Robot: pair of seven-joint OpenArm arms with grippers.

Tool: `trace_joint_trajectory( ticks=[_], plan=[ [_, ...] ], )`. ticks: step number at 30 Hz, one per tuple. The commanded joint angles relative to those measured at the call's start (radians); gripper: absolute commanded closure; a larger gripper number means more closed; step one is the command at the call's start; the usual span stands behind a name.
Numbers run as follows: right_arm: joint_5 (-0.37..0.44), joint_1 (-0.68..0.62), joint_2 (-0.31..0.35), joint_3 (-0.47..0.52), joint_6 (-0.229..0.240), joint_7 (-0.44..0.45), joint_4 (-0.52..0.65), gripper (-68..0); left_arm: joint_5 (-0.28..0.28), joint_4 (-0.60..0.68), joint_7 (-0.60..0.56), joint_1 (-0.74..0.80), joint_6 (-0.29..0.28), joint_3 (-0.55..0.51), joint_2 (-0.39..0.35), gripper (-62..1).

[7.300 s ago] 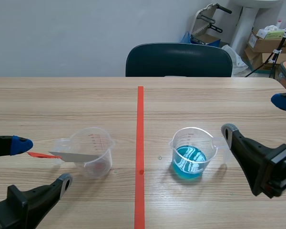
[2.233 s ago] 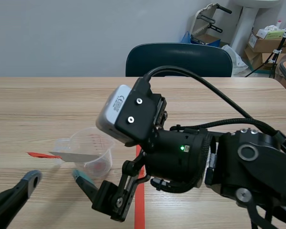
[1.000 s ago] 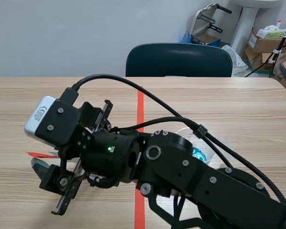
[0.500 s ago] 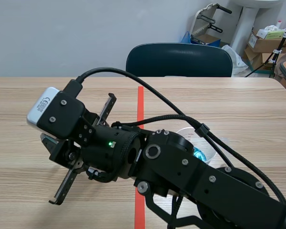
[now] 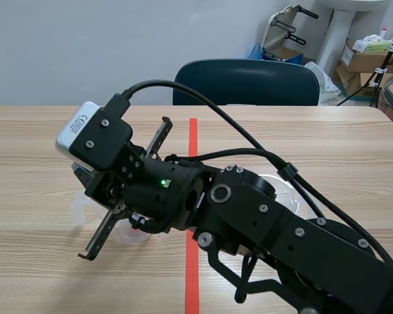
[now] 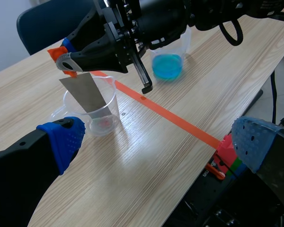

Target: Do the redox reaction experiment

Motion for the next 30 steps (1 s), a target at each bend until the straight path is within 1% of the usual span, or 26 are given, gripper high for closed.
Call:
trace_joint_trajectory(
  ticks=[1, 3, 5, 7, 11, 17, 21, 25, 30],
  plan=[
    [0.009, 0.015, -0.008, -0.001, -0.003, -0.008, 0.02, -0.7, -0.009, 0.009, -0.035, 0.002, -0.003, 0.001, 0.005, -62.3],
    [0.014, 0.015, -0.008, -0.001, -0.003, -0.028, 0.033, -0.7, -0.016, 0.009, -0.058, 0.002, -0.003, 0.001, 0.005, -62.3],
    [0.014, 0.015, -0.008, -0.001, -0.003, -0.037, 0.045, -0.7, -0.035, 0.009, -0.074, 0.002, -0.003, 0.001, 0.005, -62.3],
    [0.014, 0.015, -0.008, -0.001, -0.003, -0.053, 0.06, -0.7, -0.039, 0.009, -0.084, 0.002, -0.005, 0.001, 0.005, -62.3],
    [0.02, 0.014, -0.002, -0.001, 0.007, -0.124, 0.12, -0.7, -0.038, 0.009, -0.085, 0.002, -0.014, 0.001, 0.005, -62.3],
    [0.097, 0.012, 0.054, 0.0, 0.008, -0.188, 0.264, -0.7, -0.034, 0.009, -0.089, 0.002, -0.013, 0.001, 0.005, -62.3],
    [0.146, 0.012, 0.084, 0.023, 0.009, -0.244, 0.361, -0.7, -0.034, 0.009, -0.088, 0.002, -0.013, 0.001, 0.005, -62.3],
    [0.217, 0.012, 0.094, 0.064, 0.056, -0.311, 0.447, -0.6, -0.034, 0.009, -0.088, 0.002, -0.013, 0.001, 0.005, -62.3],
    [0.313, 0.012, 0.094, 0.111, 0.084, -0.398, 0.534, -0.7, -0.034, 0.009, -0.087, 0.002, -0.013, 0.001, 0.005, -62.3]
  ],
)
